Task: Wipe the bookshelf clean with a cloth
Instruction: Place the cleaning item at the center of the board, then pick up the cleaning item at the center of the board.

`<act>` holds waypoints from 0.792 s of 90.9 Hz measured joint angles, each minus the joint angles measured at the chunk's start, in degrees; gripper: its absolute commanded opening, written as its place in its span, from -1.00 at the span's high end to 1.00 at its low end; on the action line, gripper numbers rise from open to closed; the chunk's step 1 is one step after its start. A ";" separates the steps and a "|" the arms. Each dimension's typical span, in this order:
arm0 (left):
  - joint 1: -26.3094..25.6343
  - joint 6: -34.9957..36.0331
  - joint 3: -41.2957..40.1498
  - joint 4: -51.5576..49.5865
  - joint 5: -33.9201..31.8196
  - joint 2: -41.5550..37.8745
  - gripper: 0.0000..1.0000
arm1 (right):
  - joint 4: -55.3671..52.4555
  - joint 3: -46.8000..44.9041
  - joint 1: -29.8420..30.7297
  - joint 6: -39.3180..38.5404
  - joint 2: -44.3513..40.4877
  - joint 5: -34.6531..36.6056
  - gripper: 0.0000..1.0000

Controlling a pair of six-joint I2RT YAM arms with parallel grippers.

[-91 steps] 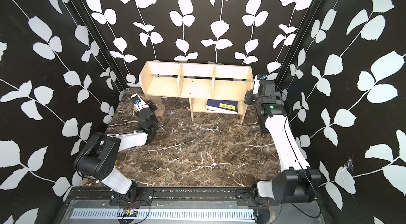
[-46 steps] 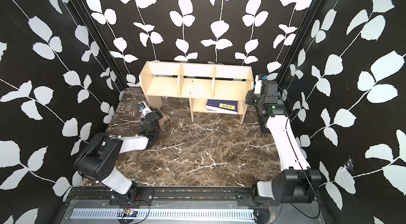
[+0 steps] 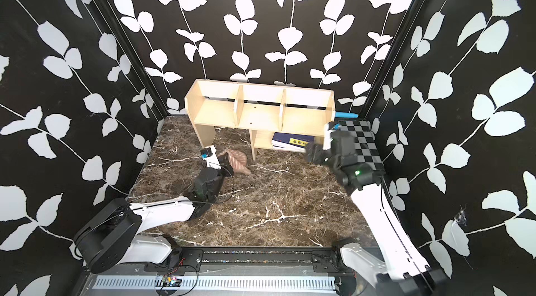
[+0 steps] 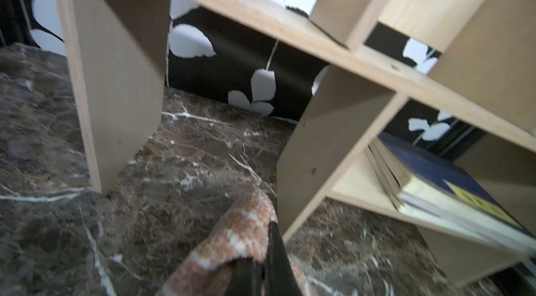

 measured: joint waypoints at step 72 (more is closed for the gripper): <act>-0.59 -4.70 14.03 -56.68 0.33 -19.58 -0.51 | 31.08 2.01 31.80 14.23 41.88 5.99 -0.84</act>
